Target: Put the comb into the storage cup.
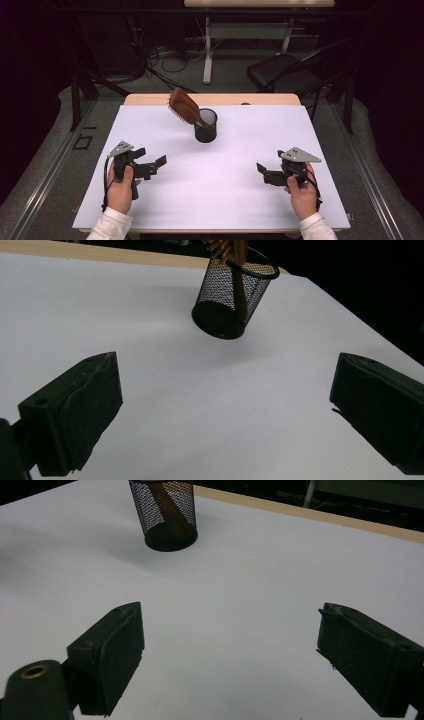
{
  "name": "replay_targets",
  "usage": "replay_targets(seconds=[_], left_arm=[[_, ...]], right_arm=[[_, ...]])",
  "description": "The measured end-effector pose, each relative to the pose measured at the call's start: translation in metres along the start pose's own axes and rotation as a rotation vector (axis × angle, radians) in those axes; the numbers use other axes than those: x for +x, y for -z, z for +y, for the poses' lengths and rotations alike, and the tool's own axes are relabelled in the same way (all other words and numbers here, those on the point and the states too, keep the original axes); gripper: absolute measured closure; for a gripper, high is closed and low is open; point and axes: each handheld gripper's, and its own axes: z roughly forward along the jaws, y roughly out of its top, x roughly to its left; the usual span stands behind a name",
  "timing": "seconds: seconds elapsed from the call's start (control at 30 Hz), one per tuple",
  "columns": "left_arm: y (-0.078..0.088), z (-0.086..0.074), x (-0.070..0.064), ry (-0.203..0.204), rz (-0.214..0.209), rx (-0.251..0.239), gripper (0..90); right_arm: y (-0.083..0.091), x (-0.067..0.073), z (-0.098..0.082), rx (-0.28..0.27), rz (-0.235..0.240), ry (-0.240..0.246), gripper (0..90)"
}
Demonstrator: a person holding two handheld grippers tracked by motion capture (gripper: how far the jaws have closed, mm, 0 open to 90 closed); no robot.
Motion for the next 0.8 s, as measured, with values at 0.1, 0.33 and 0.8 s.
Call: replay_targets(seconds=[0.1,0.33,0.8], left_arm=[[0.001,-0.003,0.002,-0.008,0.005,0.001,0.4],[0.004,-0.008,0.007,-0.016,0.013,0.002,0.4],[0.007,-0.014,0.014,-0.017,0.029,-0.004,0.4]], right_arm=[[0.000,-0.001,-0.002,0.000,-0.006,-0.001,11.2],[0.000,-0.002,-0.006,-0.001,-0.013,-0.009,11.2],[-0.002,-0.006,-0.012,-0.004,-0.021,-0.027,11.2]])
